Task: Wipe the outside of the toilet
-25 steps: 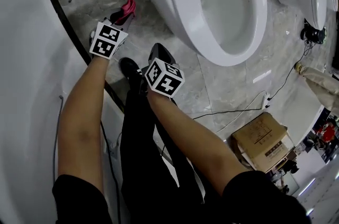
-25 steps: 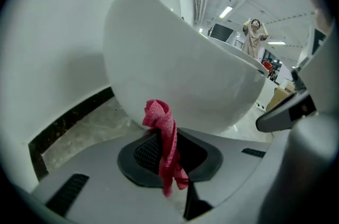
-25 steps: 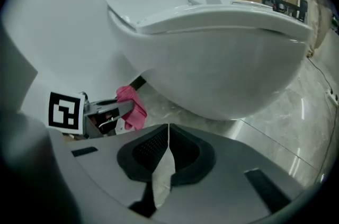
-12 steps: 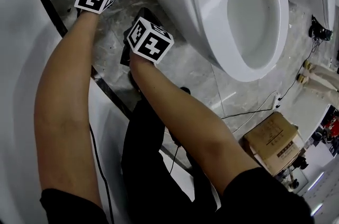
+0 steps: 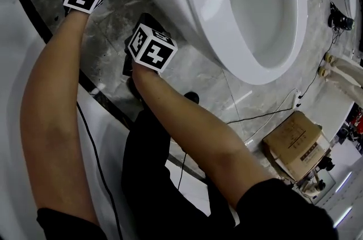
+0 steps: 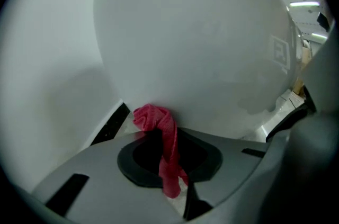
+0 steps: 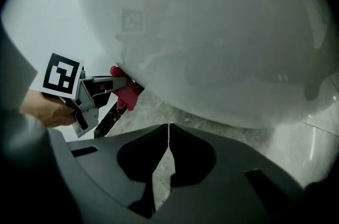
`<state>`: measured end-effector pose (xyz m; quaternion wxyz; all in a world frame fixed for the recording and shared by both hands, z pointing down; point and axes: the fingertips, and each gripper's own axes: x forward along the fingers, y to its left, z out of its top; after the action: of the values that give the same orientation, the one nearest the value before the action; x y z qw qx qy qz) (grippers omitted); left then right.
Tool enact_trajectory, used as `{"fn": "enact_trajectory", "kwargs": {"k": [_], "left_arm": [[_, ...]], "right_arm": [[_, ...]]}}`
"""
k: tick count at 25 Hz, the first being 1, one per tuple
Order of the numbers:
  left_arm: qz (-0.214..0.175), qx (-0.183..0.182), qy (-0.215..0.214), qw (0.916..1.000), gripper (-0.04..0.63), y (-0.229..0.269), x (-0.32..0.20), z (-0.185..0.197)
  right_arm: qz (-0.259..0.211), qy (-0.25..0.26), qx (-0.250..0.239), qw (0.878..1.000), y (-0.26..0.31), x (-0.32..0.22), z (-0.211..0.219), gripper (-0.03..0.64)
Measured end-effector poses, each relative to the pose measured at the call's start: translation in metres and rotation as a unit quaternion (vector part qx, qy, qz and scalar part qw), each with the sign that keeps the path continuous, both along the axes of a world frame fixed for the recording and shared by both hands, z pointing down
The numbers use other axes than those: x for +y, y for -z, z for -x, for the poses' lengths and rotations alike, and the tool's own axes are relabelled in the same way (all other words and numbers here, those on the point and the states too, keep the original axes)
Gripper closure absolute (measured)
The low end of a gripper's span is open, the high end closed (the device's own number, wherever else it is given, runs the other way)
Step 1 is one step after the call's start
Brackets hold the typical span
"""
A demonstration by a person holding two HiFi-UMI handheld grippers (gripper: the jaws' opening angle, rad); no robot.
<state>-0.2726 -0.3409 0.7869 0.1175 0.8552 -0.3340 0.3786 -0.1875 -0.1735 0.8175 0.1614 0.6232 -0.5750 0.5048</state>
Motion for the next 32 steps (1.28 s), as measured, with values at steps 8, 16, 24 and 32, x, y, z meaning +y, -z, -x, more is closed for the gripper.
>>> {"fn": "enact_trajectory", "kwargs": {"k": [8, 16, 24, 32], "left_arm": [[0.029, -0.008, -0.009, 0.9995, 0.534, -0.01, 0.061, -0.034], [0.06, 0.004, -0.005, 0.9982, 0.534, -0.023, 0.136, -0.088], [0.105, 0.016, -0.014, 0.9942, 0.534, -0.045, 0.212, -0.156], [0.145, 0.047, -0.004, 0.9883, 0.534, -0.051, 0.257, -0.206]], "right_arm": [[0.012, -0.018, 0.002, 1.0, 0.007, 0.046, -0.05, 0.581], [0.043, -0.037, 0.03, 0.998, 0.008, 0.122, -0.127, 0.581], [0.044, -0.04, 0.044, 0.997, 0.01, 0.156, -0.19, 0.581], [0.046, -0.049, 0.062, 0.996, 0.015, 0.172, -0.236, 0.58]]}}
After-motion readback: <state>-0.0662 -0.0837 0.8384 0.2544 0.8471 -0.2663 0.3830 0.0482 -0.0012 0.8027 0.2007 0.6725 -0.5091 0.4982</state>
